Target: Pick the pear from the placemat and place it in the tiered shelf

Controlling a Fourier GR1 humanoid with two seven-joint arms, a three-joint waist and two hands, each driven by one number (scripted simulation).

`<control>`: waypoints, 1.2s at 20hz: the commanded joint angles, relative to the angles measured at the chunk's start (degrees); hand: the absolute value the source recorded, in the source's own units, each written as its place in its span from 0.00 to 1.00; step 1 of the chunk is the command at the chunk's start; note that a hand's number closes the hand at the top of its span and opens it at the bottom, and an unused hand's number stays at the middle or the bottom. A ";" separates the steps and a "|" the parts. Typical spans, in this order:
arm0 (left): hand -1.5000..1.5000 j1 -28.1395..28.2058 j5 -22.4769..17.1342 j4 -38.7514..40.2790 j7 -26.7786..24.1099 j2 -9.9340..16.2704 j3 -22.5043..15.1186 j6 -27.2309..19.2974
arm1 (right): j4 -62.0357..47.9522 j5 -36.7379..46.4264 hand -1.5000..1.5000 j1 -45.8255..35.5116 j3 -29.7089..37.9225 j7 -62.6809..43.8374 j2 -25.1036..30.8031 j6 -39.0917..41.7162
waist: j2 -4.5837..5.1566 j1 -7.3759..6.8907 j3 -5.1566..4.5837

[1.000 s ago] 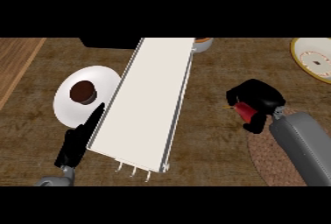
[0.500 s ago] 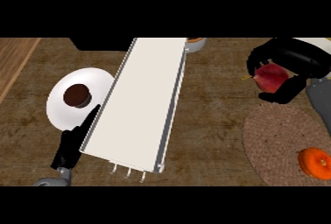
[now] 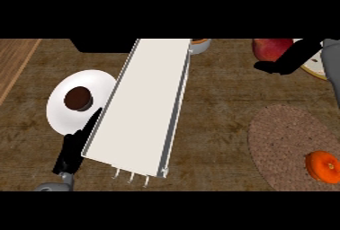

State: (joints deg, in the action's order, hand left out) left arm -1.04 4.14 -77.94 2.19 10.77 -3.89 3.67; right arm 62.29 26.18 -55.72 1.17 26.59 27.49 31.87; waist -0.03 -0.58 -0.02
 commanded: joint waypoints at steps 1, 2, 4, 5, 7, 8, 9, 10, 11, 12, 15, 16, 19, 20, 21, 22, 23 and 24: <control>0.50 -1.63 -0.16 0.91 1.08 -0.30 0.25 0.85 | -2.86 -0.53 1.00 -7.85 0.97 -6.22 -4.05 0.51 | 0.10 -0.18 -0.01; 0.50 -0.33 -0.68 -0.26 -0.09 1.30 0.68 2.34 | -3.62 0.47 1.00 -9.82 0.09 -9.20 -7.19 -1.92 | 0.10 -0.57 -0.03; 0.50 0.62 -1.56 -5.44 4.39 1.97 1.21 2.39 | -3.63 0.70 1.00 -11.14 0.54 -11.48 -8.39 -2.83 | -0.01 -0.59 0.01; 0.50 -2.74 0.61 0.26 2.99 0.19 0.71 0.43 | -6.32 2.21 1.00 -12.23 0.13 -10.47 -9.92 -5.74 | 0.21 -0.39 -0.01; 0.50 -0.82 1.34 -1.86 2.53 -1.51 -0.53 -0.91 | -8.59 2.47 1.00 -16.50 0.07 -13.76 -11.60 -5.29 | 0.16 -0.53 -0.02; 0.50 -1.24 0.20 -1.12 2.92 -0.61 0.41 0.50 | -11.07 3.34 1.00 -17.63 -0.27 -13.05 -13.46 -7.55 | 0.27 -0.77 -0.02; 0.50 1.40 0.50 -2.18 0.85 -0.55 -0.44 1.19 | -14.48 3.66 1.00 -18.93 0.36 -11.93 -12.14 -6.79 | 0.30 -0.93 -0.02; 0.50 1.52 -0.19 -3.11 1.10 0.59 0.32 2.07 | -16.18 5.11 1.00 -18.79 -0.71 -11.17 -15.19 -10.64 | 0.41 -1.38 -0.02; 0.50 2.21 1.34 -2.59 0.16 -0.24 -0.45 0.77 | -18.53 5.29 1.00 -21.30 0.29 -8.14 -12.38 -9.58 | 0.43 -1.21 -0.02; 0.50 -1.69 -0.57 -0.71 2.00 0.64 1.52 2.29 | -17.57 6.24 1.00 -21.07 -1.76 -9.62 -15.78 -10.57 | 0.39 -0.86 -0.02; 0.50 -1.18 0.00 0.54 0.11 0.65 1.88 1.88 | -19.47 8.77 1.00 -23.96 -4.13 -11.04 -19.43 -12.48 | 0.41 -0.96 -0.05; 0.50 0.07 0.28 -1.51 0.84 0.07 1.00 1.63 | -21.19 8.57 1.00 -25.24 -3.54 -11.20 -20.63 -13.16 | 0.37 -1.14 -0.03; 0.50 -3.06 0.46 -0.58 2.57 -0.32 0.83 1.90 | -25.49 11.19 1.00 -24.30 -5.45 -6.34 -23.33 -17.22 | 0.58 -1.17 -0.03; 0.50 -1.52 -0.02 -1.78 1.50 0.89 1.35 2.87 | -28.03 11.90 1.00 -25.83 -5.58 -6.99 -24.74 -18.36 | 0.67 -1.76 -0.04; 0.50 -0.06 1.55 -1.87 1.11 -1.31 -0.57 1.19 | -26.61 11.44 1.00 -25.82 -5.87 -9.08 -26.53 -17.08 | 0.36 -1.06 -0.03; 0.50 2.27 -0.29 -6.00 3.78 0.33 0.58 2.65 | -26.48 11.41 1.00 -26.31 -5.91 -9.17 -25.74 -15.08 | 0.19 -1.06 0.00; 0.50 2.61 1.13 -3.61 0.72 -0.36 -0.22 1.97 | -27.98 12.08 1.00 -25.23 -8.84 -9.31 -27.26 -18.95 | 0.36 -1.51 -0.03; 0.50 -0.50 0.39 0.57 -0.85 0.47 1.71 2.81 | -29.40 11.94 1.00 -25.01 -9.11 -8.14 -27.31 -18.88 | 0.48 -1.13 -0.05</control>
State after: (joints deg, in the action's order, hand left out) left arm -0.80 4.57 -79.92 3.31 10.78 -3.14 5.85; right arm 36.31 37.10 -80.59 -5.31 17.86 2.88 15.39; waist 0.37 -1.81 -0.06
